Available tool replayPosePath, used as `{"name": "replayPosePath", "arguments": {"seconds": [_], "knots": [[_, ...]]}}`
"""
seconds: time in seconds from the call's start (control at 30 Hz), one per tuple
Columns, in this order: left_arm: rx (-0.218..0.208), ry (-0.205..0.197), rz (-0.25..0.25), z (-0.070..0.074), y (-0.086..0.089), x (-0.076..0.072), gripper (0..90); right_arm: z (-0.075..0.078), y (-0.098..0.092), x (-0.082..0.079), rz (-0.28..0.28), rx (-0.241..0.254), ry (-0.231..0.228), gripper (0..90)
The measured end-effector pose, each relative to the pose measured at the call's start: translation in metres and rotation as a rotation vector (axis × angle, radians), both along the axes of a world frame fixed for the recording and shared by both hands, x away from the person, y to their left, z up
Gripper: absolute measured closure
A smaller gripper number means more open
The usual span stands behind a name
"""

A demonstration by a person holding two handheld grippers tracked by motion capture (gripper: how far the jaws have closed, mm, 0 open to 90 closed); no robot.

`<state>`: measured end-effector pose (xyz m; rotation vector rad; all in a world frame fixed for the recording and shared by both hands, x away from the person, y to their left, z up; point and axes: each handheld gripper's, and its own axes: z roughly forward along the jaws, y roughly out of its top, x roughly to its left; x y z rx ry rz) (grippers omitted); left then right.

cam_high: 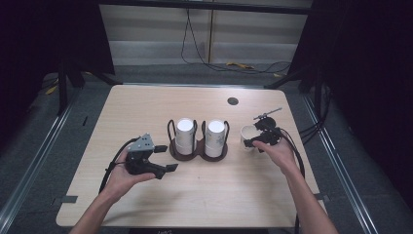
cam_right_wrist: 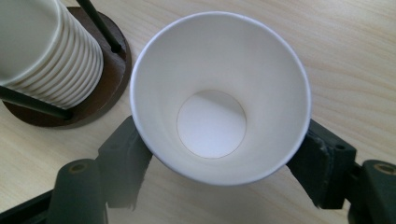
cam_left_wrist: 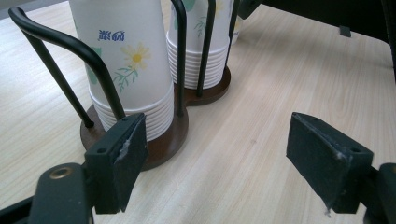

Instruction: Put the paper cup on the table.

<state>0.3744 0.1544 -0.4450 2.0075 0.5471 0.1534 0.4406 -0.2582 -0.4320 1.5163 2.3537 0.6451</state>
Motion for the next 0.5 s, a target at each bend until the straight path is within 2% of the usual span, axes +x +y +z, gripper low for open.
{"name": "replayPosePath", "arguments": {"seconds": [0.17, 0.37, 0.43, 0.5], "knots": [[0.001, -0.001, 0.002, 0.000, 0.000, 0.000, 20.6, -0.007, 0.003, -0.001, -0.031, 0.009, -0.053, 26.4], [0.005, -0.002, 0.004, -0.001, 0.002, 0.001, 20.6, -0.015, 0.003, -0.002, -0.051, 0.027, -0.067, 18.5], [0.004, -0.001, 0.006, -0.001, 0.002, 0.001, 20.6, -0.016, 0.004, -0.003, -0.056, 0.022, -0.069, 18.4], [0.007, -0.001, 0.007, -0.001, 0.003, 0.001, 20.6, -0.016, 0.002, -0.005, -0.062, 0.039, -0.073, 18.2]]}}
